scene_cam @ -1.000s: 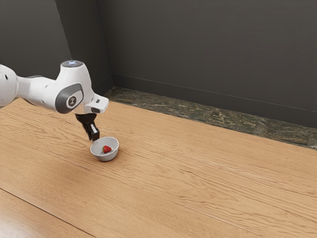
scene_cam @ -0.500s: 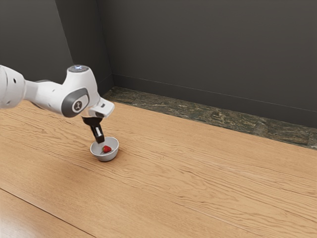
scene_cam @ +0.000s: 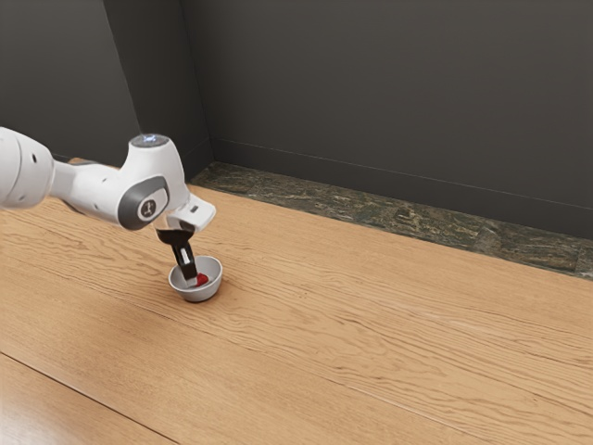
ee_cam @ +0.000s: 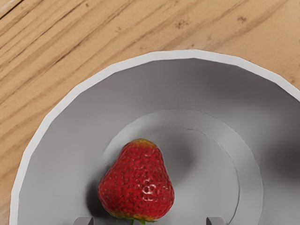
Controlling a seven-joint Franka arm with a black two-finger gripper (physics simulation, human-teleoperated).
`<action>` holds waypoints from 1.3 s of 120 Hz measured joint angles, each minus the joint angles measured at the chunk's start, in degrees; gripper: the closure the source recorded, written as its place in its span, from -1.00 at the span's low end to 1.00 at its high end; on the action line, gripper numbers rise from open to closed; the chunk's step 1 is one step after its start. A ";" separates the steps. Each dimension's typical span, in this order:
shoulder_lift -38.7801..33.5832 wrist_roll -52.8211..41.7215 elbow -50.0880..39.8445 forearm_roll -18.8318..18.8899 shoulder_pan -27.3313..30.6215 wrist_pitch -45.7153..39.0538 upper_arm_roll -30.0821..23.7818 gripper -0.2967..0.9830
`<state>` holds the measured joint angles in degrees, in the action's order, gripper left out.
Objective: Take strawberry from the bowl
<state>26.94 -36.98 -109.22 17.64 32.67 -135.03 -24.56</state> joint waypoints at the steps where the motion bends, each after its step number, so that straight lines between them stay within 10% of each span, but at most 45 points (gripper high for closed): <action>1: 0.04 -0.03 0.03 0.00 -0.01 -0.02 0.01 0.12; 134: -3.33 -0.87 0.58 0.41 -1.71 -0.07 -0.09 0.41; 156: -5.28 -0.06 3.72 0.23 -10.60 0.55 -0.19 0.44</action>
<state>21.66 -37.03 -105.50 17.88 22.07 -134.48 -24.76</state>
